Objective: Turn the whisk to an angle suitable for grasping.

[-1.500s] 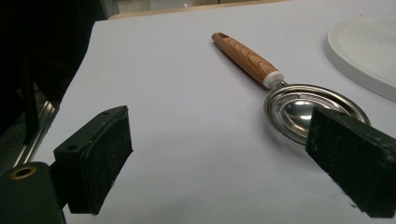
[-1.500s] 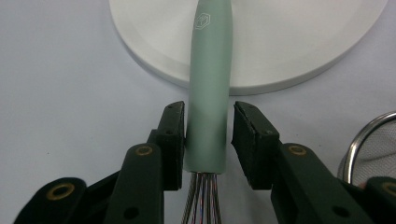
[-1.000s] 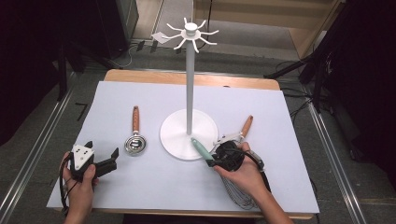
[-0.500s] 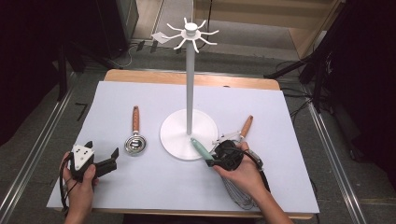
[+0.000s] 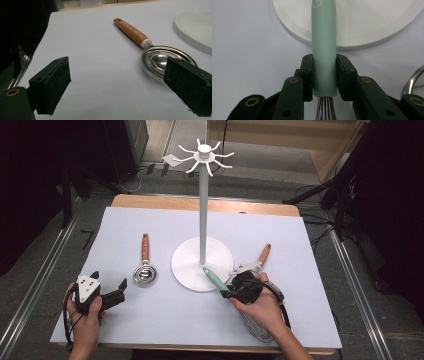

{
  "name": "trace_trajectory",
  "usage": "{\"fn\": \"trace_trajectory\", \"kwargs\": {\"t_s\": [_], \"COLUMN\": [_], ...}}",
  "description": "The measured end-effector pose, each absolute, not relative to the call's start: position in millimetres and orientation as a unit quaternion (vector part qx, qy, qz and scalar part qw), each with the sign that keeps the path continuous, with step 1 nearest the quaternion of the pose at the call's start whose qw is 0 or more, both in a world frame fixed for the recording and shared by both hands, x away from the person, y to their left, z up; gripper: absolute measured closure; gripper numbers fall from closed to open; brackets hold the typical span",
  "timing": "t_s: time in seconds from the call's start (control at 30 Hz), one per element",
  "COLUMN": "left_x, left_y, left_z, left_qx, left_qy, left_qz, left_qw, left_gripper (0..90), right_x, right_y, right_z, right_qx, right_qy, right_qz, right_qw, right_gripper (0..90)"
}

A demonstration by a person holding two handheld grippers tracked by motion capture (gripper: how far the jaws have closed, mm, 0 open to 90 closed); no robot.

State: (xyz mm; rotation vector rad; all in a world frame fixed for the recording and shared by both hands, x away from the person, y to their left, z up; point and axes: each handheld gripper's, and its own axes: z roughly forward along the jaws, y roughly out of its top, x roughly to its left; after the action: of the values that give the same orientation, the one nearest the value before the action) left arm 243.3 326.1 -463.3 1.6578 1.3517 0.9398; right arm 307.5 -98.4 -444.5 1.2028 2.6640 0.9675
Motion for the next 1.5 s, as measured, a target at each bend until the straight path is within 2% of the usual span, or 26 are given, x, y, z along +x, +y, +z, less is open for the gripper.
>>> {"fn": "trace_trajectory", "kwargs": {"t_s": [0.8,1.5], "left_x": [243,243], "left_y": [326,326], "left_z": [-463,-463], "left_qx": [0.653,0.652], "left_qy": [0.532,0.533], "left_qz": [0.37,0.37], "left_qw": [0.392,0.392], "left_gripper": [7.7,7.7], "right_x": [289,273], "right_y": [-126,-129], "right_z": [-418,-399], "right_qx": [0.369,0.339], "right_qy": [0.79,0.743], "right_qz": [0.479,0.555], "right_qw": [0.099,0.156], "right_gripper": [71.3,71.3]}}
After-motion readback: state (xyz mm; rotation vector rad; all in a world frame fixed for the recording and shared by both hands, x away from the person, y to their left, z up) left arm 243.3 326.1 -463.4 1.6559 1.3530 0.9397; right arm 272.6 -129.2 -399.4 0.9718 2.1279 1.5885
